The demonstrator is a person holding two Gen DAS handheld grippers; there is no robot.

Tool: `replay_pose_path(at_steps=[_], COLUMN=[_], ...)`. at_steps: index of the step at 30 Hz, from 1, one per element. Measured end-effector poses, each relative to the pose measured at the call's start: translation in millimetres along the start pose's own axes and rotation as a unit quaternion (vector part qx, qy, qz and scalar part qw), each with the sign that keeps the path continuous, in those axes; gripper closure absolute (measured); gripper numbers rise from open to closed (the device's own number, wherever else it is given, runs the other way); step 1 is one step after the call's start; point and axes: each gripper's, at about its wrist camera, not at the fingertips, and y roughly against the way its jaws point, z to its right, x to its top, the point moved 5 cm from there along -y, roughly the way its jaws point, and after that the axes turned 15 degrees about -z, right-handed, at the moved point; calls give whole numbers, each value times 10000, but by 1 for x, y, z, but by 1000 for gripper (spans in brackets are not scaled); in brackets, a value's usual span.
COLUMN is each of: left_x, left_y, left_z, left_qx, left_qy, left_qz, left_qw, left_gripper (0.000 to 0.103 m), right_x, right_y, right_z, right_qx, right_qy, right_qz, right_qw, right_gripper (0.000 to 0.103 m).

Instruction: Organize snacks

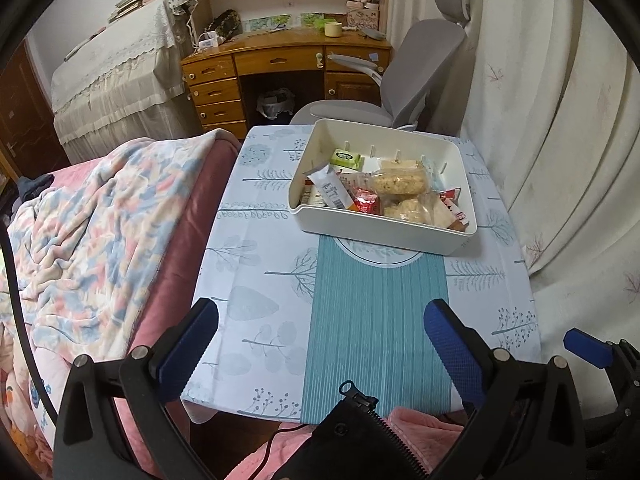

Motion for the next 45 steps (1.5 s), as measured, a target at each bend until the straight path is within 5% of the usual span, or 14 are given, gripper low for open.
replay_pose_path(at_steps=[45], left_x=[-8], left_y=[-8], left_z=[1], left_qx=[31], left_qy=[101], left_qz=[-154], left_qw=[9998], left_gripper=[1], right_x=[3], right_y=[-17], right_z=[8], right_qx=[173], right_qy=[69], right_qz=[-364], right_qw=[9992], right_gripper=[0])
